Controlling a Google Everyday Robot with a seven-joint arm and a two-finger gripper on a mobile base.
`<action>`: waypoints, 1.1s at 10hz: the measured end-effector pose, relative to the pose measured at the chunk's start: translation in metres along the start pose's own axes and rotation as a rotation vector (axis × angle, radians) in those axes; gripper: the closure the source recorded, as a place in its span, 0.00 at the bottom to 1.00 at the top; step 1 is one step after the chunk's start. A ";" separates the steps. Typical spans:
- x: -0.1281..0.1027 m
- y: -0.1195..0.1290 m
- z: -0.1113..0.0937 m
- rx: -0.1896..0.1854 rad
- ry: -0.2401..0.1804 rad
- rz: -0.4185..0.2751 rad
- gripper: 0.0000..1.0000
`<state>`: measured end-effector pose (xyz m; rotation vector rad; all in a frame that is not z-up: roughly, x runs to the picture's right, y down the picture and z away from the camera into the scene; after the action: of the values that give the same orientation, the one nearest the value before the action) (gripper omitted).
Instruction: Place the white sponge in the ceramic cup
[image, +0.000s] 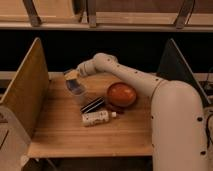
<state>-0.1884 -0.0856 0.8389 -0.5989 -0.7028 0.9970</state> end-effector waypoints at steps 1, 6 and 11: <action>0.003 -0.004 0.002 0.000 0.004 0.005 1.00; 0.007 -0.012 0.018 -0.039 0.004 0.009 1.00; 0.005 -0.012 0.019 -0.048 -0.003 0.008 0.78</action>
<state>-0.1939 -0.0837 0.8610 -0.6429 -0.7293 0.9906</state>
